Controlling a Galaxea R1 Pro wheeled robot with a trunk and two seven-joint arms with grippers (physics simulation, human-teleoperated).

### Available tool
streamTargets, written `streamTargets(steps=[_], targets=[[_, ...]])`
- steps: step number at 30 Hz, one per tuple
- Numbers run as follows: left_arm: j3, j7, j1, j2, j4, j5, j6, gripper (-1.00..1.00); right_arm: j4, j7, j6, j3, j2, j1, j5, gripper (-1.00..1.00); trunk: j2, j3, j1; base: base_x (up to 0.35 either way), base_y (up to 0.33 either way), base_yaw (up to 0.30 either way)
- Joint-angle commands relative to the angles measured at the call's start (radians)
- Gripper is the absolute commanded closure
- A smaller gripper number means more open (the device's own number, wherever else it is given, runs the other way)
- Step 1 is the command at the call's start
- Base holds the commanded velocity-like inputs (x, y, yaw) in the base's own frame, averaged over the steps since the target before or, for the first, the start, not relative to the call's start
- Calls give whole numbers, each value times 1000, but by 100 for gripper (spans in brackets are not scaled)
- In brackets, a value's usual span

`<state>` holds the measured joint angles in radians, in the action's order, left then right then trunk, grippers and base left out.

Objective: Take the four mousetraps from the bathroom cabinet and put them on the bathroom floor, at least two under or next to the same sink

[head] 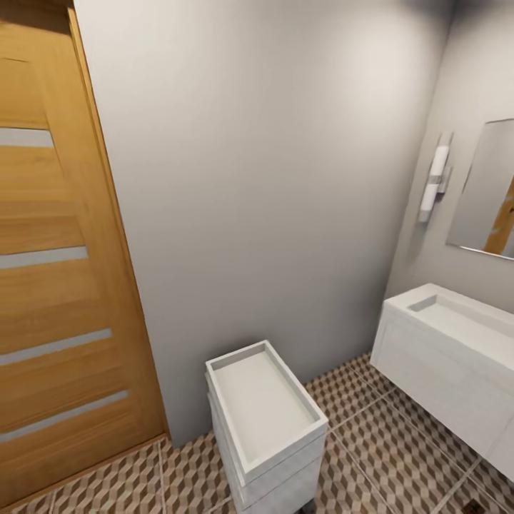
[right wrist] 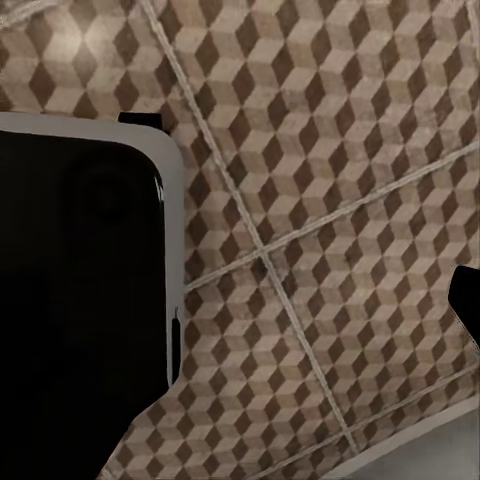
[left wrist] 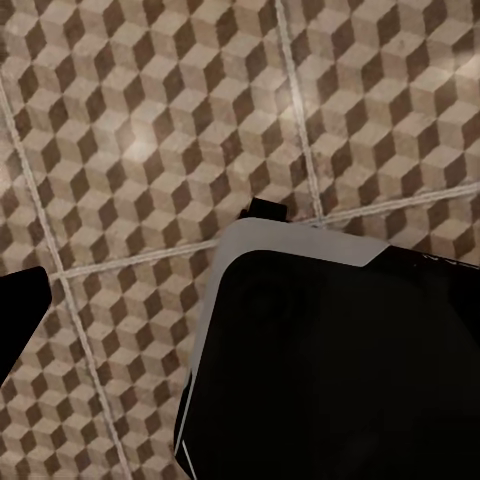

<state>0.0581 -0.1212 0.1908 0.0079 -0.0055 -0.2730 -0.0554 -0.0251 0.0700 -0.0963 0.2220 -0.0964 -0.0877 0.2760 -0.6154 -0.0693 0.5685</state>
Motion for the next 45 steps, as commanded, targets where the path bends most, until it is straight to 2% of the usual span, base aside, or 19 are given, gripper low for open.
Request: streamTargets(steps=[1, 45], targets=[[6, -2, 1, 0, 1, -8, -3, -100, -3, 4, -8, 8, 0, -1, 11, -100, -2, -2, 0, 0, 0, 176], [6, -3, 1, 1, 1, -11, -4, -100, -3, 4, -31, 8, 0, -1, 15, -100, -2, 13, 0, 0, 0, 257]])
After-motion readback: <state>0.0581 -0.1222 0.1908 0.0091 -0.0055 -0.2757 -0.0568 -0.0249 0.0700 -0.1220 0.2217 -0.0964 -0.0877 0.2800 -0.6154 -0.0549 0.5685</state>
